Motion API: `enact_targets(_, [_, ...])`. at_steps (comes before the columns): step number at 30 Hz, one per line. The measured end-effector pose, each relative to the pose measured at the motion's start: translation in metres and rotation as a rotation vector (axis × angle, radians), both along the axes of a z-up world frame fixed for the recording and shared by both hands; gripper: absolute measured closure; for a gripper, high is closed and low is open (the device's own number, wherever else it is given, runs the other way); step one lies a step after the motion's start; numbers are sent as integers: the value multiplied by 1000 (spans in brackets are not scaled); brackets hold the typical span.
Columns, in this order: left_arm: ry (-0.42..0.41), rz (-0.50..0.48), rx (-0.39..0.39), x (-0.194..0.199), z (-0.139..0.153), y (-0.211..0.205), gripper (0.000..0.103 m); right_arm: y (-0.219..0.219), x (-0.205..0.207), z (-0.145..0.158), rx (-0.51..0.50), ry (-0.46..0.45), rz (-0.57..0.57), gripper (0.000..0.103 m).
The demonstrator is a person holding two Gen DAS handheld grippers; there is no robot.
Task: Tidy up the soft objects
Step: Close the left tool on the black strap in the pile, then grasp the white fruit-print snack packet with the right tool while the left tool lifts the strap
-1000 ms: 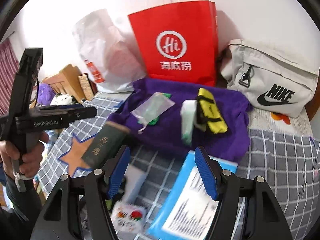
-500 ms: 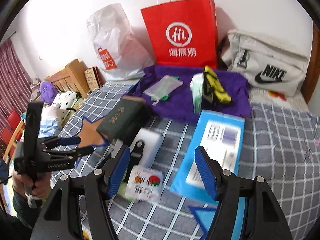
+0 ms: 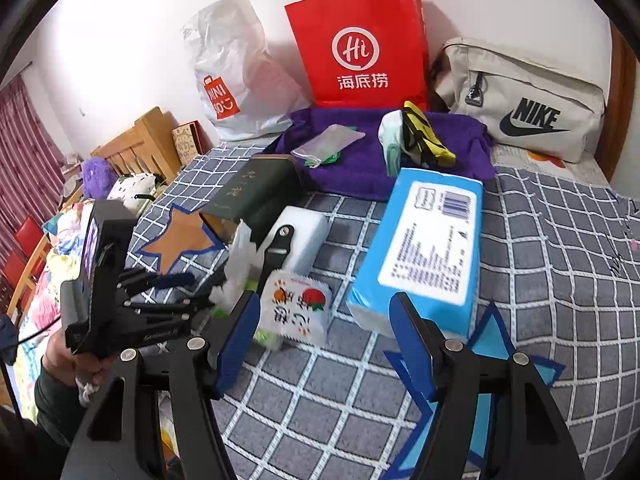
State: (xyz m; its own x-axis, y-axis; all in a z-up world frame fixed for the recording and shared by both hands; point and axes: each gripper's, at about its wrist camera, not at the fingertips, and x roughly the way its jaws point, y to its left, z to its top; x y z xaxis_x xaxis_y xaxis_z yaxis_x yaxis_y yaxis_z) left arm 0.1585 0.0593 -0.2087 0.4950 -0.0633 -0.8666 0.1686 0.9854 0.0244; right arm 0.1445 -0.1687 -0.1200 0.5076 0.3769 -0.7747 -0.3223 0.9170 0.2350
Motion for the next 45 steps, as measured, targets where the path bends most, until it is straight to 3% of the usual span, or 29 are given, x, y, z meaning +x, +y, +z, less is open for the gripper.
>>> enact_targets(1, [1,-15,-20,1,0,0,79,-1,-2,-1,3,2,0,36])
enact_targets(2, [0,-30,-29,1,0,-2,83,-1,-4,-2,5,6,1,36])
enact_targets(7, [-6,-26,7,-5,1,-10,83,3,-9,-10,5,11,39,37])
enact_targets(20, [-38,27,-49,-4,0,-1,83,29,-5,-48,42,99,105,37])
enact_targets(24, [-36,47,-58,-11,0,5,83,45,-2,-51,18,69,114,37])
enact_targets(29, [-40,61,-84,-18,-2,10,83,65,3,-60,-97,29,123,38])
enact_targets(32, [-43,67,-94,-19,-2,11,83,68,7,-66,-137,13,112,56])
enact_targets(34, [-44,73,-98,-19,-3,12,83,68,10,-68,-135,5,114,80])
enact_targets(40, [-34,89,-115,-21,0,14,83,56,2,-55,-140,-53,125,101])
enact_targets(45, [-23,107,-104,-29,3,14,83,32,-14,-40,-104,-47,104,101])
